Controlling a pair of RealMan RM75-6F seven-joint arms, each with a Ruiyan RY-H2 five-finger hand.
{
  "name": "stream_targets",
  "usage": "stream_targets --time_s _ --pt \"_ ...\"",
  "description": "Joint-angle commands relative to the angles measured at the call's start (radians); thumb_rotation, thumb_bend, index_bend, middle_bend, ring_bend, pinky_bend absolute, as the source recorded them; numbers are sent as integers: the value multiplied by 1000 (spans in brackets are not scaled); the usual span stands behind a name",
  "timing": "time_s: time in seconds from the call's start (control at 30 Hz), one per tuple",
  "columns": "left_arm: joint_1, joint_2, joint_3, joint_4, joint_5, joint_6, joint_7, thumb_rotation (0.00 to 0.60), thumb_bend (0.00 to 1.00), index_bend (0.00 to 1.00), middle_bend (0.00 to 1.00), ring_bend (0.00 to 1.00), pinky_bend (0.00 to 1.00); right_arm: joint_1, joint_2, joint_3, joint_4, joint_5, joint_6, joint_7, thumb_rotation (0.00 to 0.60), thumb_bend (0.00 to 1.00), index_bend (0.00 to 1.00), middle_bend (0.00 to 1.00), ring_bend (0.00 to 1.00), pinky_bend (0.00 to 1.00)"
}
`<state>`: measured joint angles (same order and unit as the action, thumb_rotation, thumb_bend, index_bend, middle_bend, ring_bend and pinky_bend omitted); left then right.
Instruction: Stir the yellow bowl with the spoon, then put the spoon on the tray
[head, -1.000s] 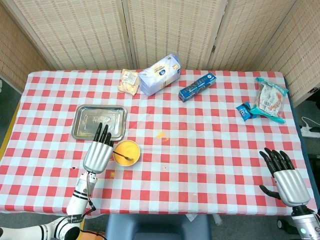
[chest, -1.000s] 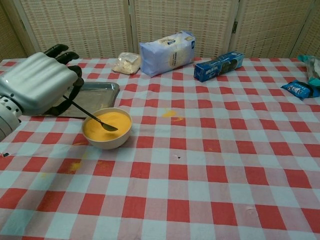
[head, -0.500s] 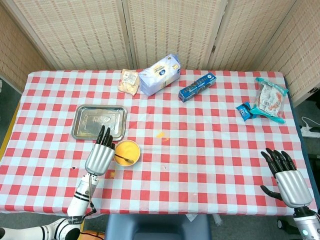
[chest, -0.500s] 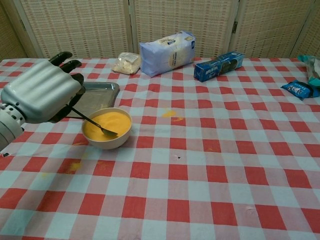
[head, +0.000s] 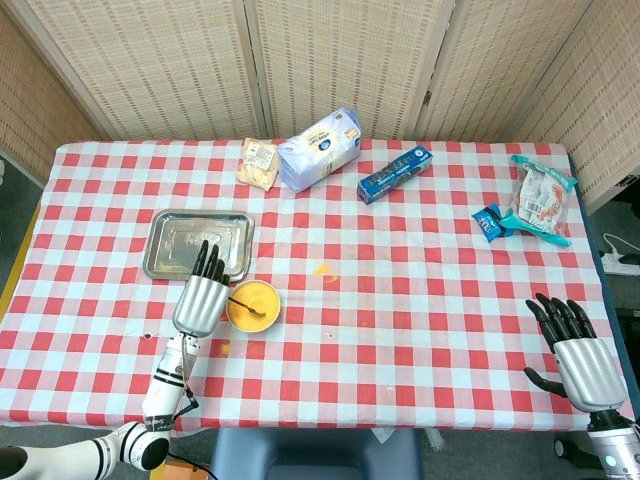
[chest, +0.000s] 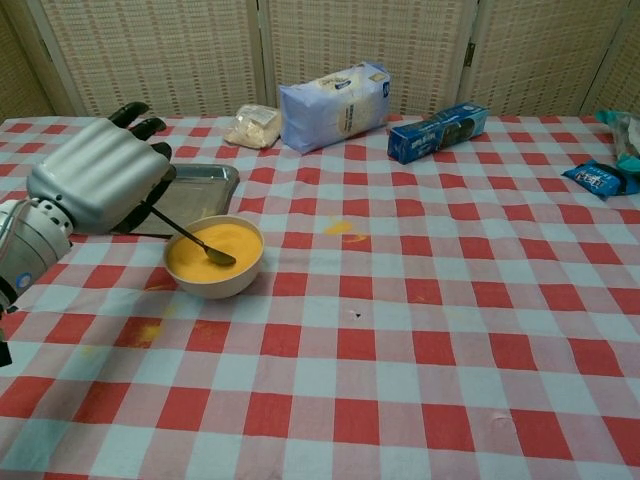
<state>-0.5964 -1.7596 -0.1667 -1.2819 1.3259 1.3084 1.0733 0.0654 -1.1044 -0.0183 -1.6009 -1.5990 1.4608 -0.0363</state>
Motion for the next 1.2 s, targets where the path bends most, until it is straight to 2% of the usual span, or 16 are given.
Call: stream_targets --time_s 0.03,0.3,0.73,1.2 --pt "-9 -9 -9 16 -9 -7 -7 600 917 822 309 82 0 0 0 1 0 2 -1 -1 600 83 0 0 0 0" --pt "-22 -19 -36 37 -18 3 -48 600 922 821 311 84 0 -2 1 1 -2 2 2 -4 600 83 0 0 0 0" --pt "-11 23 -29 -46 -23 23 -49 600 919 821 313 85 0 -3 2 -2 -5 -6 4 -5 600 83 0 0 0 0" --pt "-64 -27 -40 66 -32 -23 -69 600 919 821 320 89 0 2 -6 2 -1 11 -14 -19 600 83 0 0 0 0"
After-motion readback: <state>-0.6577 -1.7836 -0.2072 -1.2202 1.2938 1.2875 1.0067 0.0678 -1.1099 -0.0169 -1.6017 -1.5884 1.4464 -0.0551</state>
